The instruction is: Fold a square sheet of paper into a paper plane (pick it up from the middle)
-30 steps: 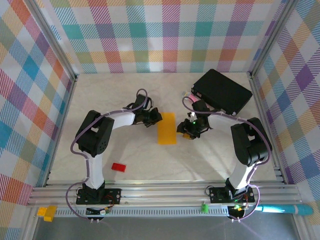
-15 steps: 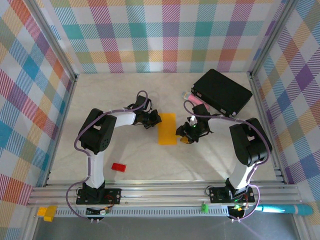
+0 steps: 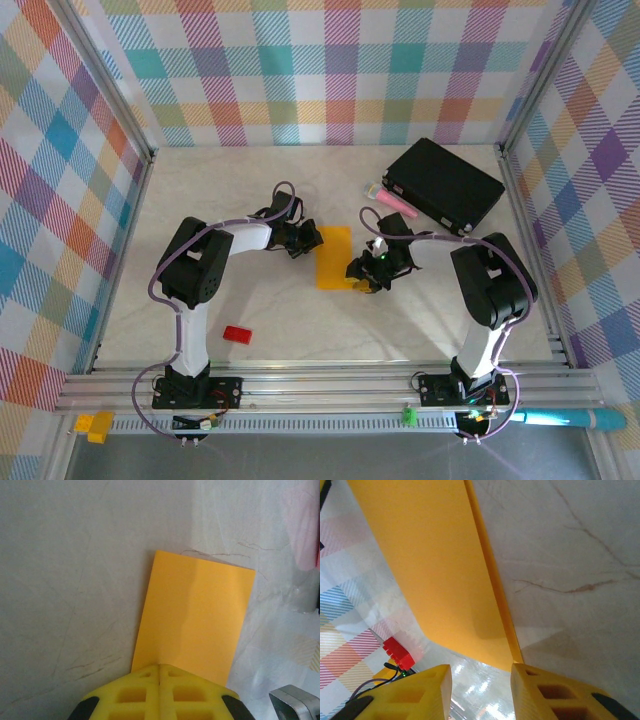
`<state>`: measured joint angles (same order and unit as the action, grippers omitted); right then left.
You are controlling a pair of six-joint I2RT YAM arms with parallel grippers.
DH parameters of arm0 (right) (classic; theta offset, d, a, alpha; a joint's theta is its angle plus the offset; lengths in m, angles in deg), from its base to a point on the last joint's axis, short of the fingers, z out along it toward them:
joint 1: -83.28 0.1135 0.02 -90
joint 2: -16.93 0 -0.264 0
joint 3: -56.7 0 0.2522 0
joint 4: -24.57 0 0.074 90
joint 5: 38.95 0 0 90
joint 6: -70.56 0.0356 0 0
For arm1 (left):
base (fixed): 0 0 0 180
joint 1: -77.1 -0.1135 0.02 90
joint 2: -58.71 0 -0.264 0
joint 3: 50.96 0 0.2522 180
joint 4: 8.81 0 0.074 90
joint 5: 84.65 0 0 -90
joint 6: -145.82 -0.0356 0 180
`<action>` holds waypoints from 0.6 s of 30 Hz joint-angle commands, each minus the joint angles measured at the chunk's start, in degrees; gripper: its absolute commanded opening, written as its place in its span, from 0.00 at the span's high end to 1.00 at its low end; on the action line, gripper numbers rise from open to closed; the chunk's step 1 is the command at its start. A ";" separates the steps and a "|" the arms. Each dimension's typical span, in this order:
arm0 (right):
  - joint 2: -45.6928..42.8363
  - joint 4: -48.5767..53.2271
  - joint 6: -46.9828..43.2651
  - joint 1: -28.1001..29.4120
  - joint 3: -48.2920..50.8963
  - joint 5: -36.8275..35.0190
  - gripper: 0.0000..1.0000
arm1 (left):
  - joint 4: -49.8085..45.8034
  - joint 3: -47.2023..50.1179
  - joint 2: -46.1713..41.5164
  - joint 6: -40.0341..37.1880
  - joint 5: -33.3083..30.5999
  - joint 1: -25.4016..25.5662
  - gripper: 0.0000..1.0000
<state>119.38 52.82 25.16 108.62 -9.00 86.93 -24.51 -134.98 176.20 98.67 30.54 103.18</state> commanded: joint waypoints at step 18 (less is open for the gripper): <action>0.18 2.83 -1.02 0.50 -0.39 -2.66 0.66 | -4.09 1.71 0.95 0.98 -3.74 0.02 1.00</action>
<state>118.97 54.83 24.67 109.04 -9.16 83.87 -24.51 -134.98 176.20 99.28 30.36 103.21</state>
